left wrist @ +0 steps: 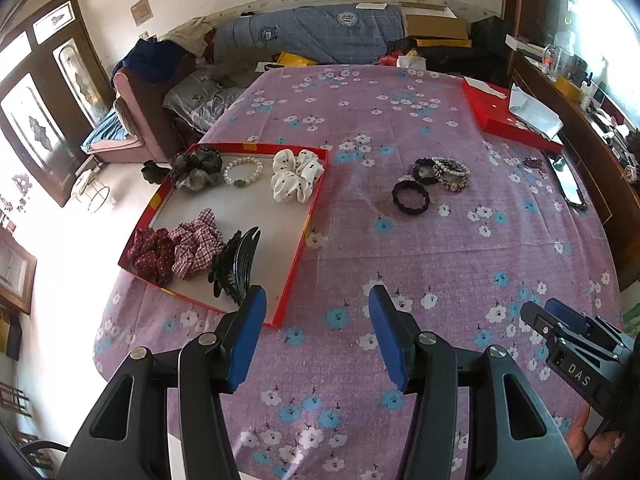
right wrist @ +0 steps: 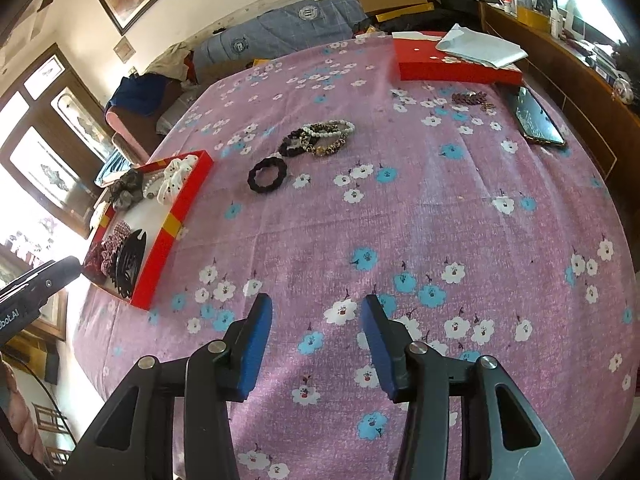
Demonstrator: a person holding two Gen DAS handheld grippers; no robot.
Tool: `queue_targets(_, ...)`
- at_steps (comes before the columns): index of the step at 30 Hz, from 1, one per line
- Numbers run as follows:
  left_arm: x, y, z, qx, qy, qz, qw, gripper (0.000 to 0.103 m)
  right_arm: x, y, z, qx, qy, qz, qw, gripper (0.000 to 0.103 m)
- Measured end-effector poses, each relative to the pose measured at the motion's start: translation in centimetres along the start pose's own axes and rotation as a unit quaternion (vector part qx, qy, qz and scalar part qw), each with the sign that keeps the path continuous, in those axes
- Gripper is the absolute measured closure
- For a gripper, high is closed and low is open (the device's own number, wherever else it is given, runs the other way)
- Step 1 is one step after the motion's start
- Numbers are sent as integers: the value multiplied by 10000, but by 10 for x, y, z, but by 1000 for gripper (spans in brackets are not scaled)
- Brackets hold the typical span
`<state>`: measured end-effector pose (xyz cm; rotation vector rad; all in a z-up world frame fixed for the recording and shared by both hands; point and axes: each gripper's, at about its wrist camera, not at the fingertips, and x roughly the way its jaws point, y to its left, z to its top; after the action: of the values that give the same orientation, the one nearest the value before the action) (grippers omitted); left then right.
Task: Organize jewelry
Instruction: 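Withdraw both open tools from the lid toward the remaining bracelets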
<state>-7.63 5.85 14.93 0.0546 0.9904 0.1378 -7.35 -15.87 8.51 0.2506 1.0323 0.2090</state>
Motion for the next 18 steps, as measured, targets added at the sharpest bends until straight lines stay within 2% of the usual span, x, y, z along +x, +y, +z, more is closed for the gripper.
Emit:
queue_targets(11, 15, 10, -2, -23, 203, 83, 9998, 51, 26, -6, -1, 212, 311, 34, 9993, 52)
queue_targets(18, 28, 12, 20, -47, 256, -70, 9996, 51, 37, -1, 17, 269, 314, 39, 9991, 52)
